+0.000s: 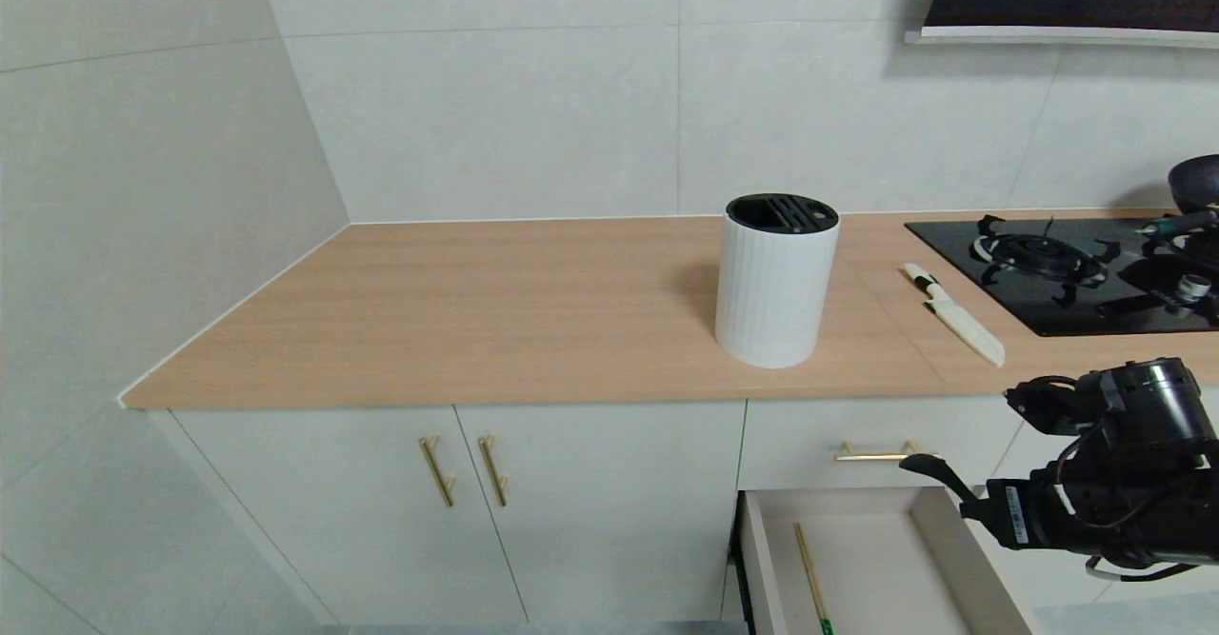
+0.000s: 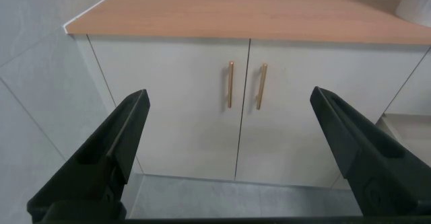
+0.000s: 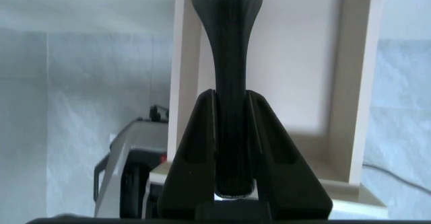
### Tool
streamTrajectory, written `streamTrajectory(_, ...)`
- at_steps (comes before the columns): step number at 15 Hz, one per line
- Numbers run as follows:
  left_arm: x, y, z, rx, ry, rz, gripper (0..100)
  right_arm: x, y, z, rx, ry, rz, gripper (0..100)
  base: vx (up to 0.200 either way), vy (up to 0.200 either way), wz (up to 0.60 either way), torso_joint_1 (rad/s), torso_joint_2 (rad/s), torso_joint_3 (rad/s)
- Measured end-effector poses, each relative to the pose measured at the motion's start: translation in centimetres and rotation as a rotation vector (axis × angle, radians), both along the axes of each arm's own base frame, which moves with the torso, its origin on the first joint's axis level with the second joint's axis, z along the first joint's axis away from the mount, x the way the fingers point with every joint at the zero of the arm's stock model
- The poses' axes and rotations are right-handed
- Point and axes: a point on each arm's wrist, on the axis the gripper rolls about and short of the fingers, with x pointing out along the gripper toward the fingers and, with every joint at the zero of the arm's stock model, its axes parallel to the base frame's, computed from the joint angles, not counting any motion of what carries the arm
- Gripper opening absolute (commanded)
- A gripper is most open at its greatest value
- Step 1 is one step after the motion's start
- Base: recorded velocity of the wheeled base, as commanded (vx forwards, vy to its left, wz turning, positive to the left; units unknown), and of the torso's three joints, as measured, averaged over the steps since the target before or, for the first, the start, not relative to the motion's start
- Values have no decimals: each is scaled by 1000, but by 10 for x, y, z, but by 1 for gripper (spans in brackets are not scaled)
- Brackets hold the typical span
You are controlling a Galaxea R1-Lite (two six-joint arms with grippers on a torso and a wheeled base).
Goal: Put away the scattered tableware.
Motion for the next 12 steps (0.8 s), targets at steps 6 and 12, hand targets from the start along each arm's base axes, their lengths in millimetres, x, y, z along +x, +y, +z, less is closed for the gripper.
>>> streamTrajectory(6, 0, 0, 0, 0, 0, 0, 100, 0, 0, -10, -7, 45, 0, 0, 0, 0, 0, -60, 138, 83)
streamTrajectory(12, 0, 0, 0, 0, 1, 0, 100, -5, 5, -19, -12, 83, 24, 0, 0, 0, 0, -196, 501, 294)
